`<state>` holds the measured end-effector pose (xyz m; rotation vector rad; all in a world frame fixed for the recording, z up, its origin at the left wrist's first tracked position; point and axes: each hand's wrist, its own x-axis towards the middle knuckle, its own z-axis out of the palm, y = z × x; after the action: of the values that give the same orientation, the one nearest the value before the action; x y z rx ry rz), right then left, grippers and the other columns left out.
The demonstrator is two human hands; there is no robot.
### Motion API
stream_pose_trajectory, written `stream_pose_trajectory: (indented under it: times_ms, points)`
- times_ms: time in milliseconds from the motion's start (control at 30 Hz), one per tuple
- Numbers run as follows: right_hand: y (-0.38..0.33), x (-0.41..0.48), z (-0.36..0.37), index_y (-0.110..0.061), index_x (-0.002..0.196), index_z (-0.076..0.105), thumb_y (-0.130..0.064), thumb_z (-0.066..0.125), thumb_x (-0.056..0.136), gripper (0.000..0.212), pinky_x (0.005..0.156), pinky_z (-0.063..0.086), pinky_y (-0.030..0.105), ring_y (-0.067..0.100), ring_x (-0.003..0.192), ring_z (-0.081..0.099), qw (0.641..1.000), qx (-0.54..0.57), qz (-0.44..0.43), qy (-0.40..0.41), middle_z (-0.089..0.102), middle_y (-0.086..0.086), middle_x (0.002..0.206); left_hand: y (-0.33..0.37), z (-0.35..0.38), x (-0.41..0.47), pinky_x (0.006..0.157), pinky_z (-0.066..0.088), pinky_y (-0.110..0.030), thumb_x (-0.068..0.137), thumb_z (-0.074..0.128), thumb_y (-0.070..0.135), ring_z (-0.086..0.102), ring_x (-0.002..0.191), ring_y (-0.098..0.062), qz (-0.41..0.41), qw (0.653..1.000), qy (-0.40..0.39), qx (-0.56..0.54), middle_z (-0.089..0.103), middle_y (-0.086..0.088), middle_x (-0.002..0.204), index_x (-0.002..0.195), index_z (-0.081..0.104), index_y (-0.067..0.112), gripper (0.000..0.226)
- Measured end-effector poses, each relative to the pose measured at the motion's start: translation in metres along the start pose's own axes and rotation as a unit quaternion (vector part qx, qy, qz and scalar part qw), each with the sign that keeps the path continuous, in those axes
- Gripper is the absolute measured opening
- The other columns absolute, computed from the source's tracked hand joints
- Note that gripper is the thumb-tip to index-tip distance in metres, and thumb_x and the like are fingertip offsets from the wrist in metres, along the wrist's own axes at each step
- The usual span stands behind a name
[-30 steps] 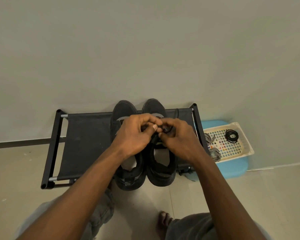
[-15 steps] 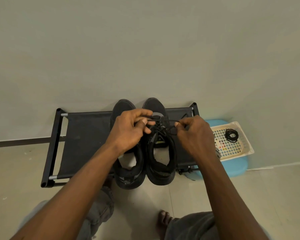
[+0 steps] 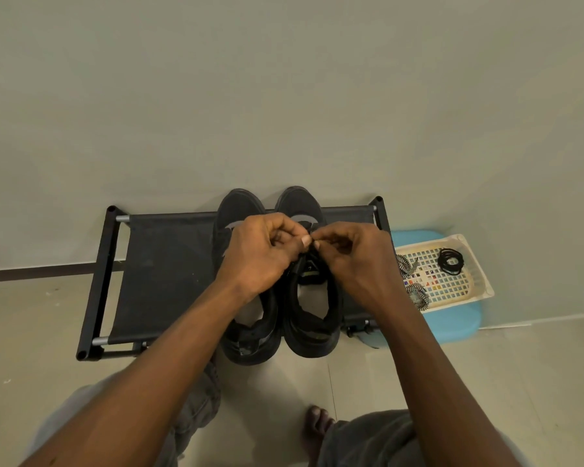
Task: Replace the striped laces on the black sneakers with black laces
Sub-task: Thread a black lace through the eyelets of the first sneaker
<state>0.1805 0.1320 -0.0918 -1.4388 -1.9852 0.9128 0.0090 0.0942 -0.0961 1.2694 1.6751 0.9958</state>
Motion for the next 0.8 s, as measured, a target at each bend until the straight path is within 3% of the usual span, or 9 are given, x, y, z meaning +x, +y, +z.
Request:
stream_pose_trajectory:
  times_ms: [133, 233, 333, 467, 633, 800]
  points:
    - [0.001, -0.001, -0.001, -0.024, 0.084, 0.072, -0.022, 0.071, 0.088, 0.005, 0.062, 0.051, 0.016, 0.002, 0.066, 0.064, 0.996, -0.053, 0.067, -0.026, 0.069, -0.010, 0.072, -0.002, -0.007, 0.001, 0.072, 0.057, -0.030, 0.088, 0.073, 0.058, 0.066, 0.074, 0.000, -0.025, 0.970, -0.013, 0.243, 0.070, 0.017, 0.076, 0.096, 0.071, 0.033, 0.026]
    - [0.005, 0.000, 0.000, -0.024, 0.082, 0.073, -0.024, 0.073, 0.090, 0.009, 0.066, 0.053, 0.020, 0.000, 0.069, 0.065, 0.992, -0.076, 0.084, -0.050, 0.070, -0.011, 0.073, -0.004, -0.006, 0.000, 0.087, 0.057, -0.039, 0.084, 0.067, 0.072, 0.069, 0.084, -0.007, -0.034, 0.937, -0.061, 0.343, 0.072, 0.016, 0.081, 0.100, 0.072, 0.034, 0.042]
    - [0.006, -0.003, 0.003, -0.025, 0.082, 0.072, -0.023, 0.073, 0.091, 0.009, 0.067, 0.051, 0.023, 0.002, 0.071, 0.063, 0.988, -0.112, 0.075, -0.070, 0.067, -0.011, 0.075, -0.004, -0.001, -0.001, 0.103, 0.046, -0.046, 0.086, 0.066, 0.070, 0.070, 0.095, -0.012, -0.013, 0.911, -0.084, 0.403, 0.074, 0.014, 0.088, 0.105, 0.073, 0.034, 0.041]
    - [0.004, -0.009, 0.012, -0.025, 0.087, 0.073, -0.027, 0.071, 0.091, 0.005, 0.070, 0.048, 0.029, 0.013, 0.080, 0.061, 0.980, -0.182, 0.063, -0.059, 0.063, -0.007, 0.085, -0.004, -0.001, -0.001, 0.104, 0.040, -0.047, 0.092, 0.065, 0.053, 0.070, 0.097, -0.016, 0.002, 0.912, -0.086, 0.401, 0.076, 0.010, 0.091, 0.103, 0.076, 0.031, 0.026]
    - [0.000, -0.009, 0.021, -0.026, 0.091, 0.074, -0.032, 0.068, 0.093, 0.009, 0.067, 0.046, 0.028, 0.015, 0.079, 0.063, 0.969, -0.240, 0.042, -0.042, 0.064, -0.008, 0.084, -0.004, -0.004, -0.002, 0.105, 0.042, -0.048, 0.093, 0.065, 0.048, 0.070, 0.099, -0.017, -0.002, 0.919, -0.084, 0.385, 0.077, 0.010, 0.092, 0.104, 0.077, 0.033, 0.023]
    - [0.002, -0.008, 0.030, -0.027, 0.089, 0.076, -0.030, 0.069, 0.092, 0.008, 0.065, 0.052, 0.029, 0.013, 0.073, 0.065, 0.980, -0.173, 0.090, -0.043, 0.068, -0.010, 0.077, -0.006, -0.003, -0.001, 0.106, 0.043, -0.048, 0.092, 0.067, 0.048, 0.070, 0.095, -0.015, -0.003, 0.927, -0.078, 0.366, 0.076, 0.011, 0.089, 0.102, 0.077, 0.033, 0.021]
